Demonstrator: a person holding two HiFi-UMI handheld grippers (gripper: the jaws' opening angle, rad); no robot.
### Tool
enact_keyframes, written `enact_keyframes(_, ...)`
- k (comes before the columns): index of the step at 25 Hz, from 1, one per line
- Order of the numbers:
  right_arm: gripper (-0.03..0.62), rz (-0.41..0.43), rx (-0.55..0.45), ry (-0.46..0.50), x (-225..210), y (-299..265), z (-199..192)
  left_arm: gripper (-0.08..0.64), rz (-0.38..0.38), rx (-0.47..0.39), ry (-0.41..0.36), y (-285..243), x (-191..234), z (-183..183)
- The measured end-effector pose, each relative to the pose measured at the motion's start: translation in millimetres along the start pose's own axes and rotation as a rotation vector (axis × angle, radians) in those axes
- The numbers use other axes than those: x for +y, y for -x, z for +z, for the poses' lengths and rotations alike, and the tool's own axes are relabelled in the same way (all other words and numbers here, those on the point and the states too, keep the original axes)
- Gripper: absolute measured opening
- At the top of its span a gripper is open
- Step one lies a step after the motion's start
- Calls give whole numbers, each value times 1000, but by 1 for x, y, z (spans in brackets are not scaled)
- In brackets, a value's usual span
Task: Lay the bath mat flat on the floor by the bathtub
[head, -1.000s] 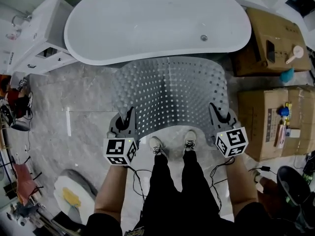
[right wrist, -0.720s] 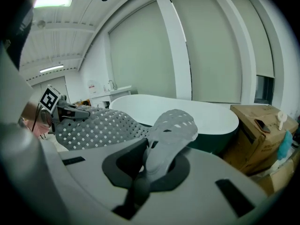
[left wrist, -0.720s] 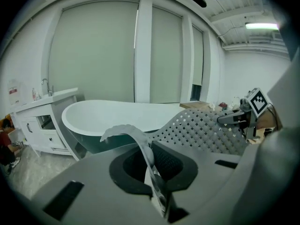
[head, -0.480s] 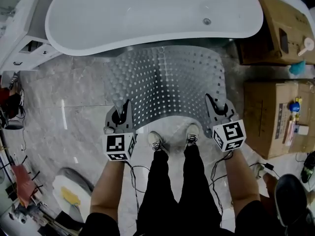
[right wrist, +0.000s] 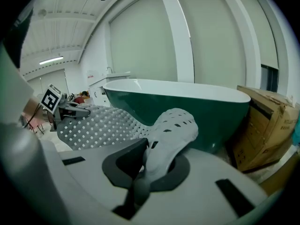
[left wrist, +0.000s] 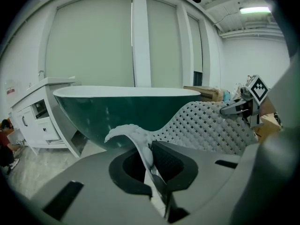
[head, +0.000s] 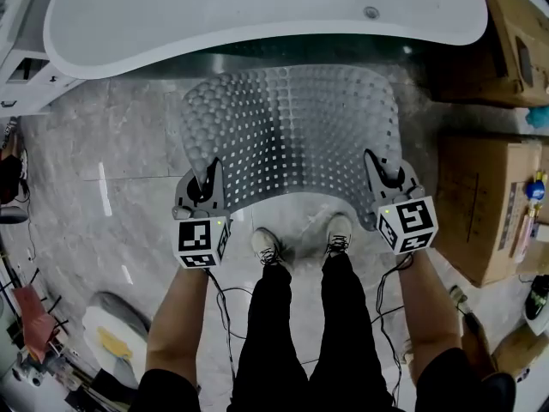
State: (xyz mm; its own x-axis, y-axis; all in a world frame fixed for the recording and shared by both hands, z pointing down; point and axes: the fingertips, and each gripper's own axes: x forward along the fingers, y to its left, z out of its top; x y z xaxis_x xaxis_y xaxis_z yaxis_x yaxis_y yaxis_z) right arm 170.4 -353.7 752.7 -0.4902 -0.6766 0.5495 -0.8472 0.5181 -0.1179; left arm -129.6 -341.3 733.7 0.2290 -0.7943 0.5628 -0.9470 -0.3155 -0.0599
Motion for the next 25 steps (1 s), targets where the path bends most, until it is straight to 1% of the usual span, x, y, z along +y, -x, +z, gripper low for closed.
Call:
enact_keyframes(4,29,-9,-4,2,-8,-27,-35,32,-1,3,-2,-27,1,-38)
enact_keyframes(7,29,-12,-5,20,-14,-49,-62,32,3,-2,0,-48,5,-68)
enact_keyframes(10,29,-13,-1,31,-19,-74,-91,34,7,-4,1,-71,11,-102)
enact_keyframes(13,29,-3,11,62,-23,-97,-124,34,12,-1,10,-92,15,-139)
enact_keyframes(17,29,-4,25,101,-32,-127,-166,35,8,2,-19,-127,18,-183)
enact_keyframes(22,29,-2,41,135,-48,-161,-205,38,-1,-3,-21,-166,24,-220)
enact_keyframes(25,31,4,52,157,-58,-180,-222,38,-11,0,-21,-185,27,-240)
